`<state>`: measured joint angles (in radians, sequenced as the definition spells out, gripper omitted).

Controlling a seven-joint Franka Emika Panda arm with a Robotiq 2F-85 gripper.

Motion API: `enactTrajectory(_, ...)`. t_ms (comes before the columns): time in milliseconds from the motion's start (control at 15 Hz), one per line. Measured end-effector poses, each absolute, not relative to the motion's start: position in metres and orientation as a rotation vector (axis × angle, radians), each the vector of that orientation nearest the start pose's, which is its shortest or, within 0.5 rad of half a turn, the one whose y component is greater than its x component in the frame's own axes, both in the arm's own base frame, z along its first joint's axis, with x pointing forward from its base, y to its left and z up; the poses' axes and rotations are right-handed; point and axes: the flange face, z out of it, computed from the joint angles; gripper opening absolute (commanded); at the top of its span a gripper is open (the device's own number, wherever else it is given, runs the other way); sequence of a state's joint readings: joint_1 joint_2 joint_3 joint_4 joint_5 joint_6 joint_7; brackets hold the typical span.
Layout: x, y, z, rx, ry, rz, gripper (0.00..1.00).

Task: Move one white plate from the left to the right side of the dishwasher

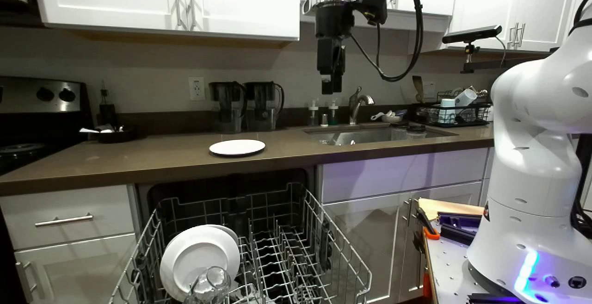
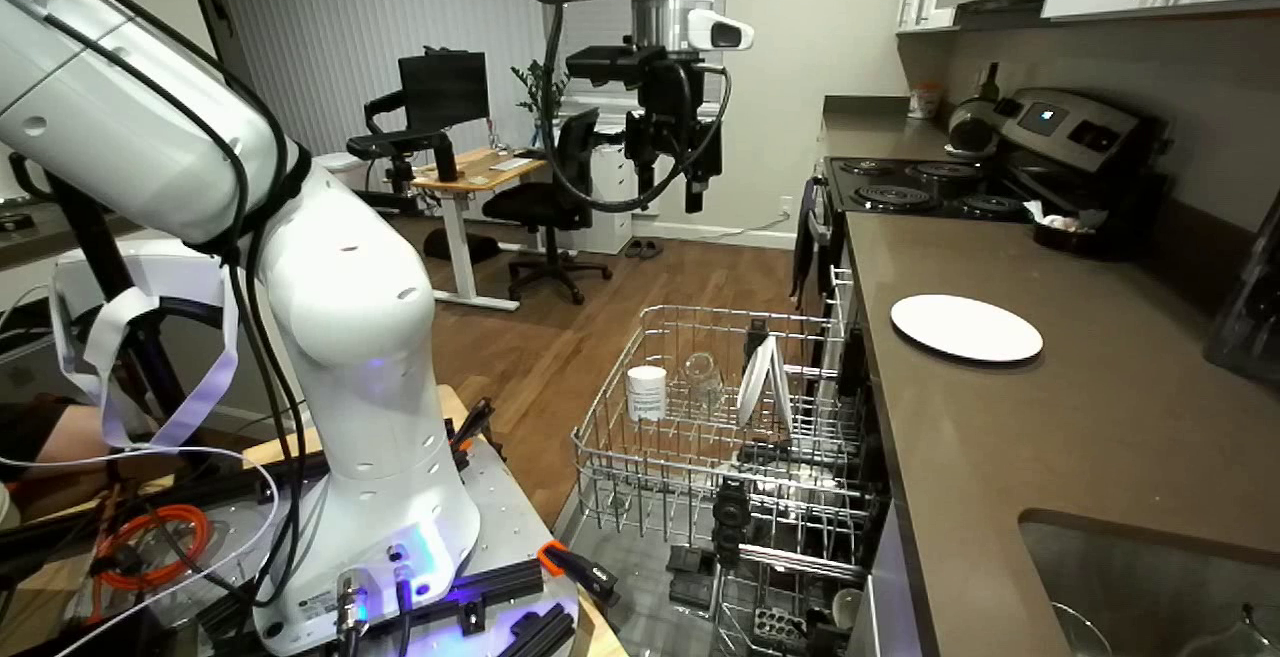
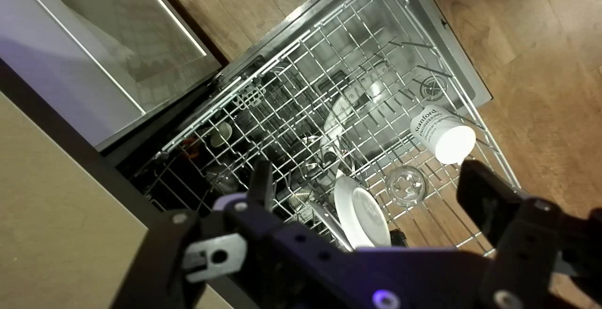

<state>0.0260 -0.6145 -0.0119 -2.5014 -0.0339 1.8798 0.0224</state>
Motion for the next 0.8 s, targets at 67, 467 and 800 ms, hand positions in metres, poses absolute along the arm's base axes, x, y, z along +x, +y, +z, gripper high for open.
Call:
enactTrajectory(67,0.3631,0.0023,0.4902,-3.167,-0.007,0.010,1.00)
enactTrajectory(467,0.3631,0.0023,0.4902,-3.167,-0.007,0.010,1.00)
enactTrajectory(800,0.3708,-0.0009,0.4806,-3.148,-0.167,0.021,1.00)
